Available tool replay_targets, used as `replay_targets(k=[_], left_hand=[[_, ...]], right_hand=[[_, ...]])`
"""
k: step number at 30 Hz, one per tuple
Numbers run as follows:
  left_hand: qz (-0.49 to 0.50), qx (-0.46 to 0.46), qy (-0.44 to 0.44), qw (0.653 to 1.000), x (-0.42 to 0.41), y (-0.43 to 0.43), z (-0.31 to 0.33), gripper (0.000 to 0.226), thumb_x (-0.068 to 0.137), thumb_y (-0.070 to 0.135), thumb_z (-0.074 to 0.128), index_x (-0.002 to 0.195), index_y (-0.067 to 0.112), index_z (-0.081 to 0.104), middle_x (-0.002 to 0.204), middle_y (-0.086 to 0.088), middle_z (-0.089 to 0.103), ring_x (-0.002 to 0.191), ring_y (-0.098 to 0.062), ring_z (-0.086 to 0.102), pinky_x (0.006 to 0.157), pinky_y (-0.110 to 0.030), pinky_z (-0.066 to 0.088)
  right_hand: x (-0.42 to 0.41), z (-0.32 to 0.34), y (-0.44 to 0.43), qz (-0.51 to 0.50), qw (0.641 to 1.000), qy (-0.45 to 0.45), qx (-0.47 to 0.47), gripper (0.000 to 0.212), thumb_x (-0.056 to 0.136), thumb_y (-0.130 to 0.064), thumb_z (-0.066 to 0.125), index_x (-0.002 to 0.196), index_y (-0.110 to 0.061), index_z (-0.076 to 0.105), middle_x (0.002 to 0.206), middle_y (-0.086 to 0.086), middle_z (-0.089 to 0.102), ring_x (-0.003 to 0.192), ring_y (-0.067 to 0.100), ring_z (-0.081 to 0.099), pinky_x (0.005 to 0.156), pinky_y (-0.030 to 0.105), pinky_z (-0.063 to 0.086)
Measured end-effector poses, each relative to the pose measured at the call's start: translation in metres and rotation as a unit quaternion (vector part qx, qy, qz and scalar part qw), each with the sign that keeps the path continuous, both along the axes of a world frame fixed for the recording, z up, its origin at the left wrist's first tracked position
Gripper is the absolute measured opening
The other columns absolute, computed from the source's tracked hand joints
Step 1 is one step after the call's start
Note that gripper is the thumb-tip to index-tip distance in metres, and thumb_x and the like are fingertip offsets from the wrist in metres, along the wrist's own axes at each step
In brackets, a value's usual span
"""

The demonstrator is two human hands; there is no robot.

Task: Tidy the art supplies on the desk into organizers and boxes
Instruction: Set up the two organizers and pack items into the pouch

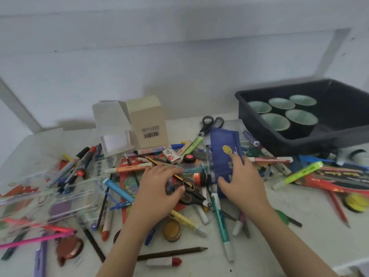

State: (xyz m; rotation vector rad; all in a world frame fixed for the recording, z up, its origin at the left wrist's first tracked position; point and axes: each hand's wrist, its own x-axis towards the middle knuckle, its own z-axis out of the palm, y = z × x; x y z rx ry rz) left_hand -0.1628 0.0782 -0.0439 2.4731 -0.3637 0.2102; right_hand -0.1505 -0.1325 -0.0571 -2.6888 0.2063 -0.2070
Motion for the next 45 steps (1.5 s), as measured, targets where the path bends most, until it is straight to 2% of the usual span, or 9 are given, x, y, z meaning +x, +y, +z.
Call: replay_targets(k=[6,10,15,19,25,31,33,36,45], left_hand=[[-0.015,-0.010,0.000,1.000,0.003,0.003,-0.007,0.028,0.081,0.026,0.069,0.109,0.033,0.065,0.117,0.017,0.058,0.122,-0.002,0.041,0.107,-0.023,0.020],[-0.014,-0.020,-0.008,1.000,0.003,0.008,-0.009,0.027,0.082,0.017,0.069,0.107,0.028,0.067,0.109,0.019,0.057,0.110,0.002,0.045,0.105,-0.025,0.030],[0.018,-0.032,-0.028,0.999,0.004,0.017,-0.011,0.028,0.083,0.008,0.067,0.106,0.025,0.067,0.104,0.021,0.056,0.106,0.000,0.050,0.093,-0.016,0.032],[0.069,-0.063,-0.049,0.994,0.005,0.032,-0.009,0.030,0.087,0.001,0.058,0.107,0.023,0.066,0.101,0.021,0.058,0.092,0.022,0.048,0.079,0.004,0.032],[0.178,-0.118,-0.038,0.976,-0.003,0.064,-0.001,0.037,0.088,-0.002,0.053,0.105,0.029,0.062,0.092,0.027,0.057,0.088,0.011,0.056,0.074,-0.009,0.038],[0.010,0.032,0.070,0.997,-0.021,0.084,0.003,0.069,0.071,0.025,0.074,0.127,0.049,0.040,0.124,0.034,0.039,0.120,0.014,0.035,0.097,-0.015,0.035],[-0.021,0.085,0.095,0.992,-0.025,0.080,-0.005,0.083,0.069,0.045,0.071,0.139,0.046,0.028,0.142,0.026,0.028,0.136,0.001,0.019,0.115,-0.029,0.014],[-0.024,0.128,0.080,0.988,-0.027,0.070,-0.016,0.092,0.072,0.055,0.064,0.147,0.041,0.012,0.152,0.017,0.023,0.142,-0.004,0.010,0.113,-0.028,-0.010],[-0.003,0.056,-0.013,0.998,-0.030,0.070,-0.005,0.076,0.067,0.061,0.049,0.138,0.035,0.044,0.134,0.011,0.053,0.122,0.007,0.034,0.110,-0.028,0.027]], right_hand=[[0.007,0.017,-0.029,0.017,0.986,-0.104,0.130,0.058,0.080,-0.008,0.060,0.135,-0.015,0.044,0.131,0.007,0.047,0.112,0.014,0.046,0.086,0.019,0.031],[0.015,0.028,-0.047,-0.007,0.977,-0.144,0.158,0.053,0.083,-0.005,0.057,0.134,-0.013,0.046,0.133,0.006,0.049,0.105,0.001,0.040,0.086,0.013,0.028],[0.019,0.033,-0.056,0.007,0.981,-0.138,0.135,0.051,0.083,-0.003,0.057,0.132,-0.013,0.048,0.132,0.004,0.050,0.107,0.005,0.042,0.088,0.020,0.031],[0.019,0.026,-0.049,0.032,0.992,-0.115,0.035,0.050,0.083,-0.008,0.060,0.131,-0.009,0.048,0.133,0.009,0.051,0.121,0.023,0.048,0.100,0.039,0.039],[0.014,0.020,-0.002,0.138,0.980,-0.114,0.083,0.036,0.091,-0.020,0.056,0.126,-0.017,0.056,0.136,0.001,0.051,0.128,0.016,0.041,0.109,0.038,0.032],[0.006,0.010,0.041,0.399,0.917,-0.016,-0.011,0.059,0.083,-0.042,0.060,0.138,-0.043,0.039,0.152,-0.009,0.027,0.138,0.009,0.020,0.106,0.022,0.008],[0.008,0.007,0.045,0.422,0.906,0.006,-0.032,0.068,0.081,-0.047,0.061,0.141,-0.049,0.030,0.155,-0.011,0.018,0.140,0.008,0.013,0.106,0.021,0.003],[0.014,0.006,0.043,0.436,0.898,0.026,-0.056,0.082,0.072,-0.054,0.065,0.141,-0.054,0.021,0.156,-0.013,0.013,0.140,0.006,0.008,0.108,0.025,-0.001],[0.015,0.014,0.031,0.417,0.906,0.007,0.069,0.064,0.077,-0.042,0.066,0.136,-0.041,0.042,0.125,-0.027,0.049,0.111,-0.019,0.039,0.083,-0.006,0.028]])
